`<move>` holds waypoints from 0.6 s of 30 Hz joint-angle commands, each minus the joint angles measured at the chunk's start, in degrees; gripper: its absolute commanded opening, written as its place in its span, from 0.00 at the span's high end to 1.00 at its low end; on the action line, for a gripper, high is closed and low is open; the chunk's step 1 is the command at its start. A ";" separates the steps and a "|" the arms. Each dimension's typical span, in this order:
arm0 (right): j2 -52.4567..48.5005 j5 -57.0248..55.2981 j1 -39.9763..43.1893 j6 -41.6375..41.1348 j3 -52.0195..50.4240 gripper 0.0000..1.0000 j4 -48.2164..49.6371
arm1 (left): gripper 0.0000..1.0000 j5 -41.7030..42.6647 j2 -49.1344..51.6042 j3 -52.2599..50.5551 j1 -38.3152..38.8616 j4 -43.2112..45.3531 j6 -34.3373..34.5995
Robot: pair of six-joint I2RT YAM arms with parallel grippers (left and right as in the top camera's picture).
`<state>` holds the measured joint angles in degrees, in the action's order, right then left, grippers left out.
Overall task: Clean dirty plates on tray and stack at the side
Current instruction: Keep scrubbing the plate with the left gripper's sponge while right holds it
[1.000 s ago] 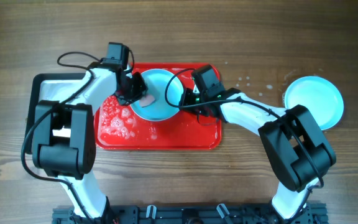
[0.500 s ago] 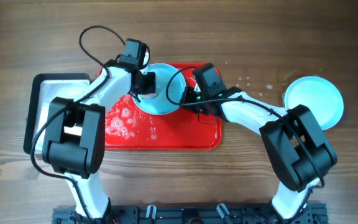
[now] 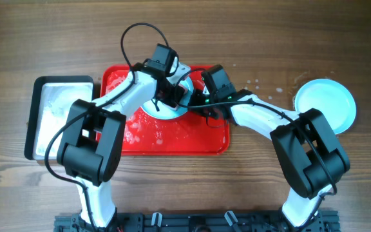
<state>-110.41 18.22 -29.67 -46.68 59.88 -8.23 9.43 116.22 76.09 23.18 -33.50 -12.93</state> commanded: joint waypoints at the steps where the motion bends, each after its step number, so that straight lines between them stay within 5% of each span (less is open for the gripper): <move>1: -1.90 -2.16 -0.09 1.75 -1.38 0.96 -1.22 | 0.96 -8.61 4.85 -2.54 1.31 1.95 9.38; 12: -1.90 -2.14 -0.09 1.73 -1.38 0.96 -1.22 | 0.96 -20.65 4.87 -2.56 -5.77 9.75 13.88; 18: -1.90 -2.14 -0.09 1.73 -1.38 0.96 -1.20 | 0.96 -19.89 4.96 -2.58 -11.13 0.28 18.08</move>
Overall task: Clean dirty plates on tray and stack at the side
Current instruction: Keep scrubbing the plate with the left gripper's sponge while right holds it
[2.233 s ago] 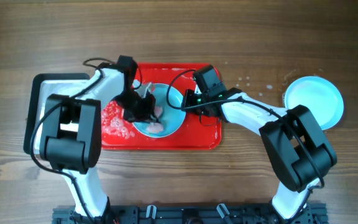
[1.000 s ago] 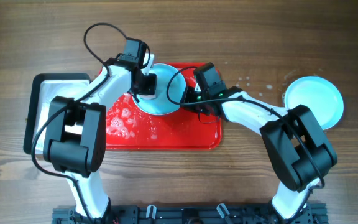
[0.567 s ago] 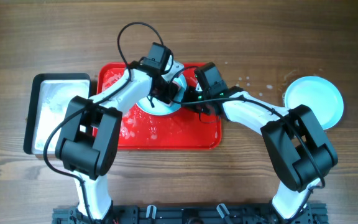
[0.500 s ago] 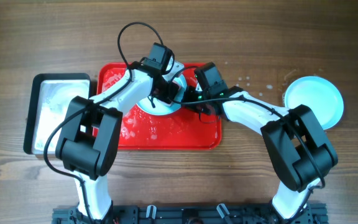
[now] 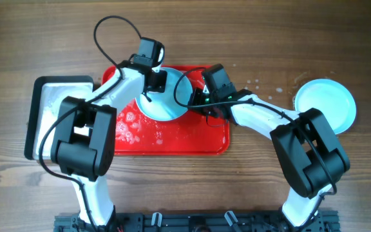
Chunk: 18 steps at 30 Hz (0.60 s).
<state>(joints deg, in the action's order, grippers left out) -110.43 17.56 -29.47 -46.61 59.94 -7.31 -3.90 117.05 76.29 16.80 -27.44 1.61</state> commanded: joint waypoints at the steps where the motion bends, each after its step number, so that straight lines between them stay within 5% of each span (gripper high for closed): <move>1: -1.88 -1.49 -0.28 1.64 -1.44 0.96 -2.12 | 0.96 -5.86 4.13 -2.78 -5.25 -8.46 3.63; 18: -1.88 -1.09 -0.28 1.70 -1.44 0.96 -1.95 | 0.96 8.41 4.13 -2.75 -6.05 -39.56 3.58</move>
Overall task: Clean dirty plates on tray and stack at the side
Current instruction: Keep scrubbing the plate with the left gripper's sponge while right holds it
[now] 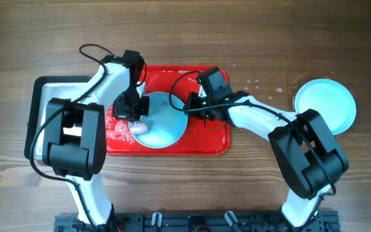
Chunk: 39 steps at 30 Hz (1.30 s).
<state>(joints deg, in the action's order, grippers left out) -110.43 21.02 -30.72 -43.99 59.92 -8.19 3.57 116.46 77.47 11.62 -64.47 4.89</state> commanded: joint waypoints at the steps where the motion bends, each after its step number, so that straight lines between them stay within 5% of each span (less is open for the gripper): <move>1: -1.88 -4.55 0.96 -0.90 -1.42 0.95 -1.07 | 0.96 0.94 4.72 -3.93 -0.87 -2.62 0.31; 15: -2.01 -3.41 -2.51 -1.44 -1.42 0.96 -1.88 | 0.96 1.18 4.72 -3.96 -0.87 21.62 0.33; 19: -2.75 -4.07 -3.06 -2.56 -1.42 0.70 -1.05 | 0.96 2.01 4.72 -3.96 -0.85 21.73 0.31; 22: -3.78 -4.09 -3.08 -2.86 -1.42 0.61 0.46 | 0.96 2.01 4.72 -3.96 -0.68 21.64 0.28; 23: -4.26 -4.09 -3.08 -3.41 -1.42 0.62 0.87 | 0.96 1.99 4.72 -3.96 -0.59 21.64 0.26; 26: -4.59 -4.11 -3.08 -4.13 -1.42 0.96 1.05 | 0.96 1.99 4.72 -3.96 0.00 21.64 0.07; 30: -4.59 -3.96 -3.06 -4.17 -1.42 0.96 0.92 | 0.96 1.99 4.72 -3.93 0.52 19.80 0.09; 39: -4.59 -3.26 -2.82 -4.20 -1.42 0.96 0.68 | 0.92 8.17 4.66 -0.90 -1.03 0.15 2.91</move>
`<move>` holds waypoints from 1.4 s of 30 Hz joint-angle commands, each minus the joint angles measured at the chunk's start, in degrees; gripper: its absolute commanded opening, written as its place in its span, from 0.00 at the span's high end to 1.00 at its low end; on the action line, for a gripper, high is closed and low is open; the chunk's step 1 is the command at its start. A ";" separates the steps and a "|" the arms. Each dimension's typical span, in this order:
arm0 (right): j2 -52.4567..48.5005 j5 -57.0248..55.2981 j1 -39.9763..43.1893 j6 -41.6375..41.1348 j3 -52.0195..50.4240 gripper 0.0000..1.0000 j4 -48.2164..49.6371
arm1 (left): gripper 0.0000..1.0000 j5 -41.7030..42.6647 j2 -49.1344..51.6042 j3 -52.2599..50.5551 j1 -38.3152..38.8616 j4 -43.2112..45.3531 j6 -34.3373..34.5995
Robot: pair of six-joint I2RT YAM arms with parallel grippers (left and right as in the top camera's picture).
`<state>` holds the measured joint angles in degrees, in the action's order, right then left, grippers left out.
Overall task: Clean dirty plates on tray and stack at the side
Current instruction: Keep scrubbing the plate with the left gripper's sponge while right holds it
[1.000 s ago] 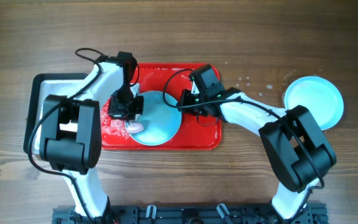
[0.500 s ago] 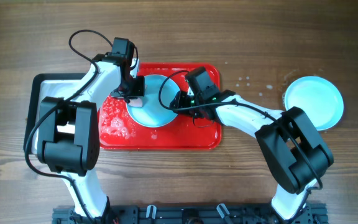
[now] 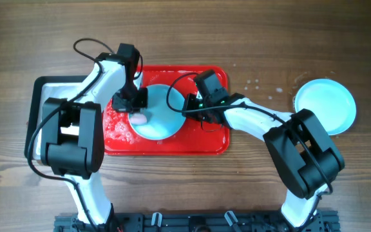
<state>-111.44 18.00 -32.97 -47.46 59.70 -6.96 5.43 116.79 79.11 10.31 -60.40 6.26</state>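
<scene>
A light blue plate lies on the red tray, left of its middle. My left gripper is over the plate's left edge, shut on a pale pink sponge that presses on the plate. From the right, my right gripper is shut on the plate's right rim. A clean light blue plate rests on the table at the far right. The fingertips of both grippers are mostly hidden under the wrists.
A white tub with foamy water stands left of the tray, under the left arm. Foam and droplets speckle the tray's left part. Water drops dot the wood between the tray and the clean plate.
The plate sits a little further back and left on the tray. My left gripper with the sponge shifted slightly back along the plate's left edge. The right gripper followed the rim leftward.
First my left gripper was over the plate's middle at the back of the tray, while the right held its right rim. Then the left was at the plate's back-left rim. Later plate and sponge were nearer the tray's left front; now slightly further back.
</scene>
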 commanded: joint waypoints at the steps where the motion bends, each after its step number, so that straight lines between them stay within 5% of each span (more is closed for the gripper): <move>1: -3.58 -0.04 -0.50 -0.70 -1.20 0.96 -0.55 | 0.91 7.28 4.33 -2.54 0.28 -4.87 1.53; 6: -3.58 0.15 -0.50 -0.66 -1.20 0.96 -0.57 | 0.93 14.99 4.33 -0.07 0.28 -11.23 1.51; 10: -3.58 0.15 -0.50 -0.59 -1.20 0.96 -0.57 | 0.96 15.23 4.35 -0.37 0.33 -7.10 1.53; 21: -3.58 0.15 -0.48 -0.55 -1.20 0.96 -0.55 | 0.96 -7.37 4.46 -7.45 1.77 22.51 18.12; 27: -3.58 0.26 -0.50 -0.55 -1.20 0.96 -0.57 | 0.96 -20.57 4.46 -7.65 7.39 31.19 18.47; 30: -3.58 0.42 -0.50 -0.48 -1.20 0.96 -0.57 | 0.96 -19.15 4.44 -7.63 10.38 34.21 13.27; 35: -3.58 0.42 -0.50 -0.50 -1.20 0.96 -0.55 | 0.96 -2.08 4.44 -7.48 15.82 36.39 -3.21; 42: -3.58 0.59 -0.50 -0.28 -1.20 0.96 -0.55 | 0.96 10.58 4.44 -7.48 16.70 36.09 -9.05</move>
<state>-111.70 17.58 -32.21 -51.42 59.94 -6.48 1.10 116.31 74.04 25.54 -22.63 1.78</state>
